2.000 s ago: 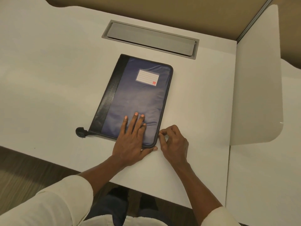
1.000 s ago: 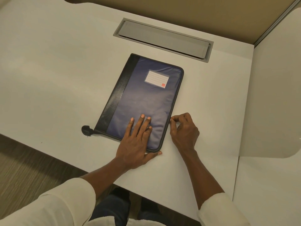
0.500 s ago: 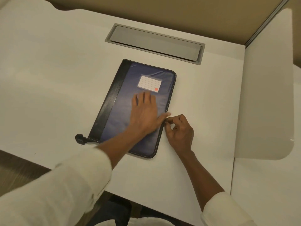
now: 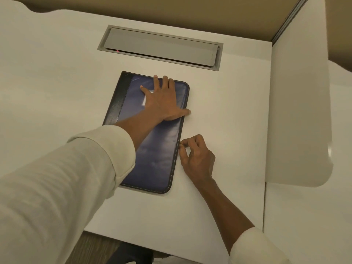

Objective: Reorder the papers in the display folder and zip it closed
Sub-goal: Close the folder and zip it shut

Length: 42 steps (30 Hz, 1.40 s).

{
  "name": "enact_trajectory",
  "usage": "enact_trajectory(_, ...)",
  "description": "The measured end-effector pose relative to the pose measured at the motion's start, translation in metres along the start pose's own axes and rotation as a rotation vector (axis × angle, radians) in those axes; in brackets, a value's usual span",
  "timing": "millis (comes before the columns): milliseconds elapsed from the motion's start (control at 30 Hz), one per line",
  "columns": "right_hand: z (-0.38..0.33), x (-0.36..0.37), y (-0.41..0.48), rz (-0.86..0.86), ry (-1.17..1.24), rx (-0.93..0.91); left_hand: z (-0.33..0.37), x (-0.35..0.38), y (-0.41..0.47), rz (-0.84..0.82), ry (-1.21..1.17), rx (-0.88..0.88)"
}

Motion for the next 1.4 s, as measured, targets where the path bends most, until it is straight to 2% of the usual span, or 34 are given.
enact_trajectory(500,0.003,-0.004,0.048,0.029,-0.055,-0.002,-0.015,0.002,0.007,0.12,0.035,0.071)
enact_trajectory(667,0.002,-0.004,0.057,0.017,-0.044,-0.011,-0.01,-0.009,0.011,0.104,0.064,0.073)
enact_trajectory(867,0.004,-0.002,0.056,-0.02,-0.058,-0.044,0.002,-0.019,0.02,-0.005,0.049,-0.004)
enact_trajectory(1100,0.005,-0.005,0.081,0.024,-0.073,0.035,0.004,-0.027,0.029,-0.014,0.015,-0.028)
enact_trajectory(1400,0.004,-0.005,0.098,0.023,-0.096,-0.014,0.0,-0.026,0.026,0.013,0.027,0.0)
Point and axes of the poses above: each hand's wrist, its own y-axis towards the middle knuckle, its own x-axis out of the palm, z = x × y, the point moved 9 cm from there along y, towards the middle knuckle, and after that the axes turned 4 degrees about -z, right-handed, at the moved point
